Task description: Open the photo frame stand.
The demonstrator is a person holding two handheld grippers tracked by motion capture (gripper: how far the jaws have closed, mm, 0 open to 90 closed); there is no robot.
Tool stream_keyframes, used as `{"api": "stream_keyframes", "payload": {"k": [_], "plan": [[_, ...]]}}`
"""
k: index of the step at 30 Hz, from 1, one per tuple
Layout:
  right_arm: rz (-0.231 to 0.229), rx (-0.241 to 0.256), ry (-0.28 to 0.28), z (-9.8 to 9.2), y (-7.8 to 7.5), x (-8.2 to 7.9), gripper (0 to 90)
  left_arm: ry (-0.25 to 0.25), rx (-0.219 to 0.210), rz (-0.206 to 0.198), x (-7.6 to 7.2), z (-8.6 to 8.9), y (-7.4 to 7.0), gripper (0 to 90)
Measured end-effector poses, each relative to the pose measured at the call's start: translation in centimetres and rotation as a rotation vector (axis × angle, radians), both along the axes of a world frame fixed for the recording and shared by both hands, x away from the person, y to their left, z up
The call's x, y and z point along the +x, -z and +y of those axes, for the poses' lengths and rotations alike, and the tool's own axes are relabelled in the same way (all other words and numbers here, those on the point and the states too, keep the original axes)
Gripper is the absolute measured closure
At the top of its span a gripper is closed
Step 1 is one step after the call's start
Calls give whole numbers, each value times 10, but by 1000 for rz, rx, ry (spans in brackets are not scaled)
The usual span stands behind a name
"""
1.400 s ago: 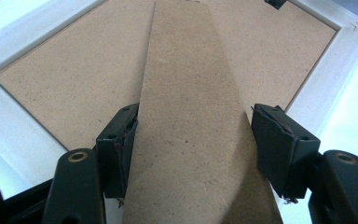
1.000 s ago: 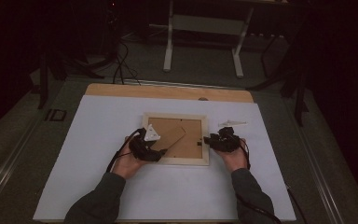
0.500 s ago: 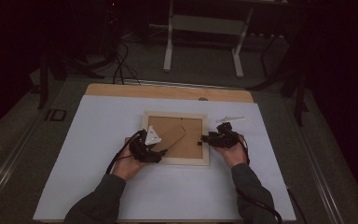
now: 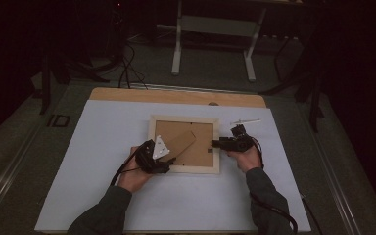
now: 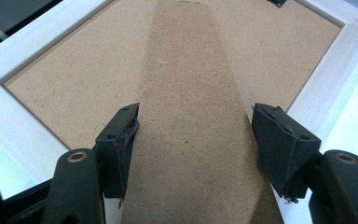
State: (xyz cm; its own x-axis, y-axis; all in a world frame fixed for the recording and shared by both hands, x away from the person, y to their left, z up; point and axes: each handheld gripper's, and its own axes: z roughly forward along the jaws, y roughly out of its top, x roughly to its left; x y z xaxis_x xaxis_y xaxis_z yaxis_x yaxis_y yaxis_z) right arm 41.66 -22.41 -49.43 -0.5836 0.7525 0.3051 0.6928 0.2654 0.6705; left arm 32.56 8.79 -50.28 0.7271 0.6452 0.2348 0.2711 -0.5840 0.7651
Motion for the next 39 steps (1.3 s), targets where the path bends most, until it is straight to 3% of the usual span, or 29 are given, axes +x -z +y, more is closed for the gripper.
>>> {"api": "stream_keyframes", "payload": {"k": [10,18,23,28,32,36,39], "plan": [[31,2,-5,0,-2,7,513,8,15,-53,-5,-1,1,368],[89,97,-23,-6,1,12,521,15,19,-94,-9,-1,1,367],[97,96,-25,-8,0,12,558,17,5,-85,-8,1,2,367],[104,128,-16,-10,0,9,572,19,-10,-83,-8,2,3,367],[94,129,-12,-10,-1,7,575,21,-31,-54,-6,4,3,363],[86,135,-3,-9,-1,6,581,21,0,-48,-5,3,6,344],[84,135,1,-9,-1,5,582,18,-18,-38,-4,3,6,335]]}}
